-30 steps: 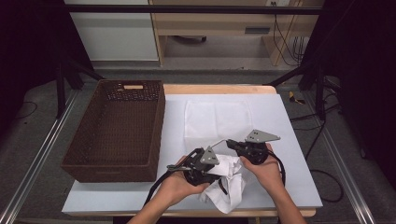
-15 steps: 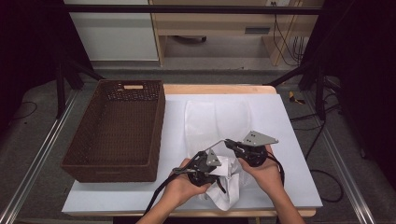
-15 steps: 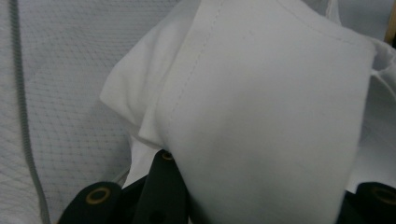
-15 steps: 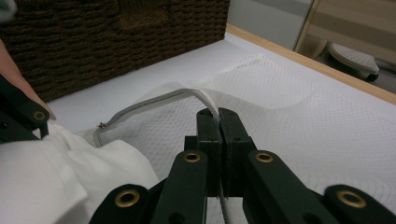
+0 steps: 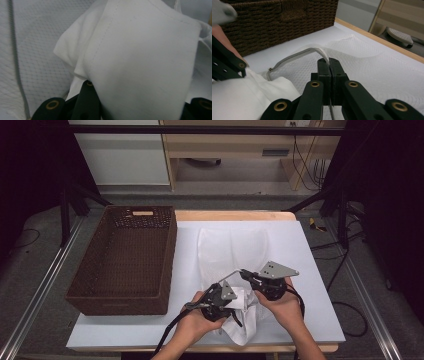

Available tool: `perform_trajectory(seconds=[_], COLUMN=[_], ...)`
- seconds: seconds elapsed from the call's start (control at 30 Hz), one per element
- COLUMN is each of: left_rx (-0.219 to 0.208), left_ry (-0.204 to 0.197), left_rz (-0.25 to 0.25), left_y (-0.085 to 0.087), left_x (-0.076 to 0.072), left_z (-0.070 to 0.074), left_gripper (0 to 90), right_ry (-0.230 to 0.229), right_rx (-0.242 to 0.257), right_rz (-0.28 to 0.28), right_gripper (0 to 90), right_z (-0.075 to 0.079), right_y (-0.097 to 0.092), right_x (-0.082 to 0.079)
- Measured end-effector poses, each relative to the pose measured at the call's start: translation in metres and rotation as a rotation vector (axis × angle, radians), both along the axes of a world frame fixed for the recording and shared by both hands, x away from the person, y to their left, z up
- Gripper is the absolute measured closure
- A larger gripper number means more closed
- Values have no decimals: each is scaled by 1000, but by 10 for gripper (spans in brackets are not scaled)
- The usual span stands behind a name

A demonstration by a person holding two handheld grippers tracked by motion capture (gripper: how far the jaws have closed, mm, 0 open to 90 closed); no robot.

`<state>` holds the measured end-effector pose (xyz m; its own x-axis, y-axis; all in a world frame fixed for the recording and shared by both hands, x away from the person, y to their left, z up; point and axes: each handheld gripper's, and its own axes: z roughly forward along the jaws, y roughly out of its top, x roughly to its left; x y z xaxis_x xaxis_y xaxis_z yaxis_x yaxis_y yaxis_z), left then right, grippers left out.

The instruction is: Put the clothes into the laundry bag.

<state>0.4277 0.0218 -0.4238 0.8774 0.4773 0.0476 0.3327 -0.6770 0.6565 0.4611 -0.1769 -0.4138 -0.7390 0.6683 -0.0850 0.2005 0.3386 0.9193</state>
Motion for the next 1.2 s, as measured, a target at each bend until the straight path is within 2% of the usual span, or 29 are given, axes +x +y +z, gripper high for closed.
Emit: perform_trajectory(seconds=[0.2,0.33,0.5,0.67,0.77,0.87,1.0,1.07,1.2], left_rx=[-21,-35,-48,-62,-68,-69,-81,-73,-91], left_ry=[-6,-6,-24,-1,-22,-42,-111,-140,-141], left_rz=[15,29,94,134,157,171,214,237,285], left_y=[8,9,3,1,0,-1,-1,-1,0], left_x=[-2,2,16,25,26,26,27,29,35], left_z=[18,20,4,-16,-20,-18,-9,-8,-17], left_gripper=[741,740,739,738,735,735,736,735,733], right_ry=[-4,-6,-9,-13,-16,-19,-26,-30,-26], right_rx=[5,15,15,13,14,15,17,24,21], right_rz=[1,4,7,13,16,19,18,18,21], right_gripper=[892,892,892,892,892,893,892,892,893], right_z=[3,4,3,4,5,6,7,9,8], right_y=[2,5,8,8,8,9,8,8,8], right_x=[0,0,1,-1,-1,-2,-3,-4,-3])
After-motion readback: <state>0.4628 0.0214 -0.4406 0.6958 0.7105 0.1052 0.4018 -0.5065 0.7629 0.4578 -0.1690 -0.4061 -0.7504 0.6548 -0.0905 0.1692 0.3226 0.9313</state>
